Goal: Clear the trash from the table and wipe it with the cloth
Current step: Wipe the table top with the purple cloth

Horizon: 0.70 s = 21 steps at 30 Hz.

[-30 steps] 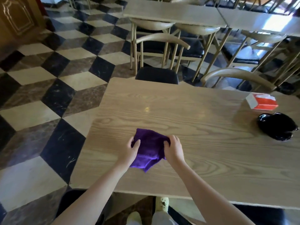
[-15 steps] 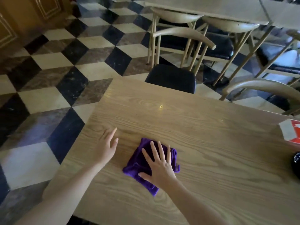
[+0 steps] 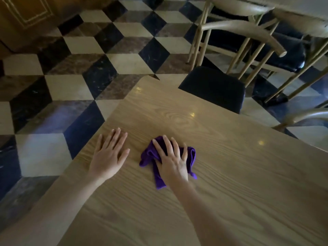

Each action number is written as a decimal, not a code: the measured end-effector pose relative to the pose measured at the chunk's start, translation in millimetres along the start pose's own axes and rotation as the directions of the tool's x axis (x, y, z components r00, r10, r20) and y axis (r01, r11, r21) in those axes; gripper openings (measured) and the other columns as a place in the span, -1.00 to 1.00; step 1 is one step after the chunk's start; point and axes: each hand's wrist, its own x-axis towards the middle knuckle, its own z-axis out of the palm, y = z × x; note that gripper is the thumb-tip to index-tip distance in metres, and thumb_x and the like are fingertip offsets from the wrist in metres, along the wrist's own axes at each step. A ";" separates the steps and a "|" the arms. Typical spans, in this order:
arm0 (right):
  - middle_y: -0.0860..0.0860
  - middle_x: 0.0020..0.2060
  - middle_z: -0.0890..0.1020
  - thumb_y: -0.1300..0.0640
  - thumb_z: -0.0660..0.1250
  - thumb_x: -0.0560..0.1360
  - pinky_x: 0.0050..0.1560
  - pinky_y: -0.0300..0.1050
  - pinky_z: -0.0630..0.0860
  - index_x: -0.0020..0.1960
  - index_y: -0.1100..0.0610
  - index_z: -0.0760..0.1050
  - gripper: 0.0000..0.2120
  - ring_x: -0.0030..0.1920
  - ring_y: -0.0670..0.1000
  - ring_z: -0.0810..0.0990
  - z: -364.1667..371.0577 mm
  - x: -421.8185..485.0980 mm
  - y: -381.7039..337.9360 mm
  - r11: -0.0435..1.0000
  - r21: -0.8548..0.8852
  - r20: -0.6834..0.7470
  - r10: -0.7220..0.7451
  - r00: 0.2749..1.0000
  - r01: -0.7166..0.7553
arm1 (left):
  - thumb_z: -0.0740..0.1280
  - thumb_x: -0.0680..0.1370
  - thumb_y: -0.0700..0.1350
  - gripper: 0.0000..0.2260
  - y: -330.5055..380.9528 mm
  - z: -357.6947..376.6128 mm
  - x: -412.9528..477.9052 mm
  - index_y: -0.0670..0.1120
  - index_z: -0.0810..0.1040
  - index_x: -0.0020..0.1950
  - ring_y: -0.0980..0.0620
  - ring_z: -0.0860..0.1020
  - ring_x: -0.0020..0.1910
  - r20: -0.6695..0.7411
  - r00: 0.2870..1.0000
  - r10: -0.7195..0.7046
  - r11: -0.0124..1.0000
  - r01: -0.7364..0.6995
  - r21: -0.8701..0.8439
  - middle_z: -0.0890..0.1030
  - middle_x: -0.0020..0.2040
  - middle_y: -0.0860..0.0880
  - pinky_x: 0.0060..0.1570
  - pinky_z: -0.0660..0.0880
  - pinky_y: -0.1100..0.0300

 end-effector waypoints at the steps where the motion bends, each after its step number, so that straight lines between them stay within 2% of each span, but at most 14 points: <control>1: 0.01 0.42 0.37 -0.14 0.27 0.45 0.35 0.33 0.20 0.44 -0.16 0.22 -0.42 0.40 0.10 0.36 1.2 17.1 2.3 1.000 0.007 0.004 -0.016 1.000 0.016 | -0.18 0.58 0.24 -0.40 -0.2 0.3 -0.3 -0.04 0.13 0.52 0.00 0.07 0.51 0.000 1.000 -0.001 1.000 0.001 0.002 0.16 0.53 -0.06 0.47 -0.11 -0.03; 3: 0.01 0.48 0.25 -0.12 0.16 0.52 0.41 0.32 0.03 0.48 -0.17 0.09 -0.45 0.47 0.11 0.21 6.1 46.8 6.0 0.998 0.022 0.026 -0.051 0.998 0.051 | -0.15 0.58 0.23 -0.42 -1.2 1.4 -0.5 -0.03 0.15 0.52 -0.02 0.10 0.52 -0.007 1.000 0.006 1.000 -0.006 -0.006 0.19 0.53 -0.06 0.48 -0.04 -0.07; 5: 0.00 0.49 0.20 -0.12 0.13 0.54 0.42 0.32 -0.02 0.49 -0.17 0.02 -0.44 0.49 0.11 0.14 10.9 71.1 8.2 0.997 0.015 0.020 -0.073 0.997 0.073 | -0.12 0.59 0.21 -0.44 -1.0 0.3 0.3 -0.02 0.17 0.52 -0.03 0.11 0.53 -0.015 1.000 0.015 1.000 -0.015 -0.014 0.20 0.53 -0.07 0.48 0.04 -0.13; 7: 0.00 0.49 0.19 -0.10 0.16 0.53 0.41 0.33 0.00 0.48 -0.18 0.02 -0.42 0.49 0.11 0.13 13.3 90.7 9.3 0.996 0.003 0.001 -0.092 0.996 0.092 | -0.09 0.59 0.19 -0.45 -0.6 -0.2 0.2 -0.03 0.19 0.51 -0.04 0.14 0.52 -0.021 0.999 0.026 1.000 -0.026 -0.014 0.22 0.52 -0.09 0.46 0.10 -0.17; 12: 0.01 0.47 0.21 -0.07 0.16 0.54 0.41 0.33 -0.02 0.48 -0.18 0.01 -0.43 0.47 0.12 0.12 15.2 140.2 9.2 0.991 0.013 -0.030 -0.131 0.991 0.131 | -0.08 0.59 0.18 -0.45 0.3 -0.3 -0.5 -0.05 0.18 0.51 -0.06 0.14 0.52 -0.017 0.999 0.032 0.999 -0.032 -0.004 0.21 0.52 -0.10 0.46 0.11 -0.19; 18: 0.04 0.44 0.21 -0.09 0.03 0.58 0.41 0.34 -0.04 0.49 -0.15 0.00 -0.49 0.44 0.14 0.13 17.8 229.6 -7.2 0.998 0.048 -0.027 -0.039 0.999 0.040 | -0.04 0.59 0.18 -0.46 0.7 0.2 -0.6 -0.04 0.20 0.51 -0.03 0.14 0.53 -0.040 0.999 0.025 0.999 -0.027 -0.044 0.21 0.53 -0.08 0.45 0.14 -0.16; 21: 0.05 0.43 0.22 -0.13 0.01 0.57 0.40 0.35 -0.03 0.49 -0.15 0.00 -0.50 0.43 0.16 0.14 22.2 263.4 -30.9 0.995 0.055 -0.021 -0.085 0.996 0.086 | -0.04 0.60 0.18 -0.47 0.7 2.8 -0.6 -0.02 0.18 0.52 -0.01 0.12 0.53 -0.048 0.998 0.029 0.998 -0.031 -0.052 0.19 0.54 -0.06 0.44 0.15 -0.14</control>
